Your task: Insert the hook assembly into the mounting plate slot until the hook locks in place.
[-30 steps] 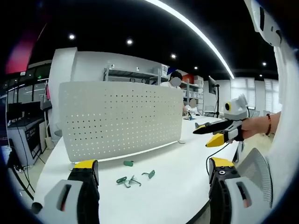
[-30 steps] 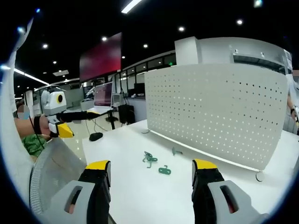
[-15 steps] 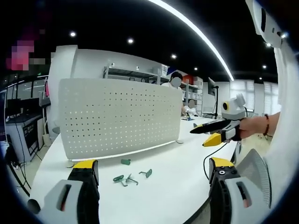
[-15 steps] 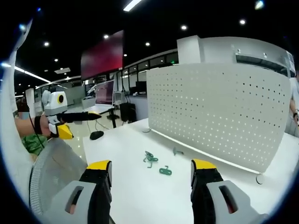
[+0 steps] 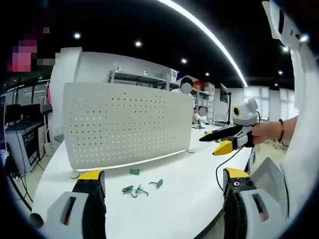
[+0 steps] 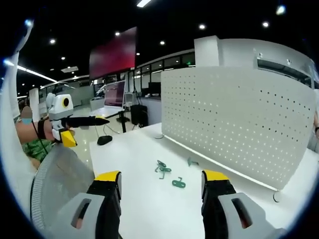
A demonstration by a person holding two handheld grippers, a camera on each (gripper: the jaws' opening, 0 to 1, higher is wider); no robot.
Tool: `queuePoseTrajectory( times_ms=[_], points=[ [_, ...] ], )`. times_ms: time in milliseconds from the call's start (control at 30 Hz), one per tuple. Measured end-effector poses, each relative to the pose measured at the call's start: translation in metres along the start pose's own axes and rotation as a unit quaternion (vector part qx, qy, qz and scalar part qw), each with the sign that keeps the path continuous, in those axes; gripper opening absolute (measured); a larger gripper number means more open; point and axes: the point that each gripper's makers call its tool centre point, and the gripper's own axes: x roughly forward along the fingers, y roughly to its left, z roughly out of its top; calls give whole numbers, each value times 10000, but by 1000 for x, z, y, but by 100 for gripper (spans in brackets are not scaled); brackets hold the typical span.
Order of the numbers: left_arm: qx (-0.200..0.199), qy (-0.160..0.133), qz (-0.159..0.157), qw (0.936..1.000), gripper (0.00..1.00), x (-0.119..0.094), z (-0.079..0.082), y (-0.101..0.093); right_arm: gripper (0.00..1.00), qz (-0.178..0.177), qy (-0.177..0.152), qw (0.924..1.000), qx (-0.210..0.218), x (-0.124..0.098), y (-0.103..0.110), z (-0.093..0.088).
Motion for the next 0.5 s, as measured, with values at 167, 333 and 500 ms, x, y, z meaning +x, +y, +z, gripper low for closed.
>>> queuePoseTrajectory(
  times_ms=[167,333,500],
  points=[
    [-27,-7,-17,10000,100,-3,-2,1,63,99,97,9999,-62,7,3,0],
    [-47,-10,-20,10000,100,-3,-4,5,61,194,158,9996,-141,17,7,1],
    [57,6,-132,9999,100,-1,2,2,59,331,151,9993,10,29,10,5]
  ],
)
